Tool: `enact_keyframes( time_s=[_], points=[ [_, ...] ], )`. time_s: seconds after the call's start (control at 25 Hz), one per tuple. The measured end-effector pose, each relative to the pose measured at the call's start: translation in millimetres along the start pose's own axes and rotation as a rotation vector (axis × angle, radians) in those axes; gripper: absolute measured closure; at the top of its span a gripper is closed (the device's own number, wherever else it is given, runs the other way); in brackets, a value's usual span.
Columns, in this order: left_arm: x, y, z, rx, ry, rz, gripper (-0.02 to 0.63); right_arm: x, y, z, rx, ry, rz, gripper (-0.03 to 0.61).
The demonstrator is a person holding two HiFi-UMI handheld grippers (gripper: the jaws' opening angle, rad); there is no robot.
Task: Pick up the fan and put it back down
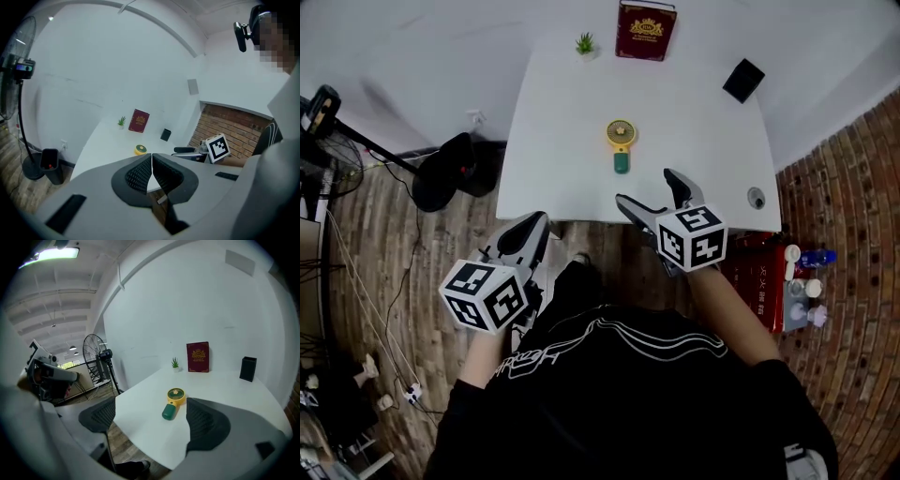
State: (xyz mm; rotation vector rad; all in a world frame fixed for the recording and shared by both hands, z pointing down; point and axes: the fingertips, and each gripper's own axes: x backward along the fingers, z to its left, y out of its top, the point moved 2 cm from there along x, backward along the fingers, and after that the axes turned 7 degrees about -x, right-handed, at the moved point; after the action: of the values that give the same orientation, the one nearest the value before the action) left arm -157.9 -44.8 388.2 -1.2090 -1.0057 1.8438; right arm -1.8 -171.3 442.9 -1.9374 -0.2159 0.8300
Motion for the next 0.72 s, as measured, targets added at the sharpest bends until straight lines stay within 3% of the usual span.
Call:
enact_keyframes(
  time_s=[0.44, 0.72],
  points=[
    [-69.0, 50.5, 86.9, -0.037, -0.105, 0.075, 0.58, -88.9, 13.2, -43.5, -0.098, -0.173, 0.061, 0.121],
    [-107.7, 61.0, 123.3, -0.049, -0.175, 0.114, 0.58, -131.6, 6.3, -69.7, -0.131, -0.274, 0.114, 0.129]
  ],
)
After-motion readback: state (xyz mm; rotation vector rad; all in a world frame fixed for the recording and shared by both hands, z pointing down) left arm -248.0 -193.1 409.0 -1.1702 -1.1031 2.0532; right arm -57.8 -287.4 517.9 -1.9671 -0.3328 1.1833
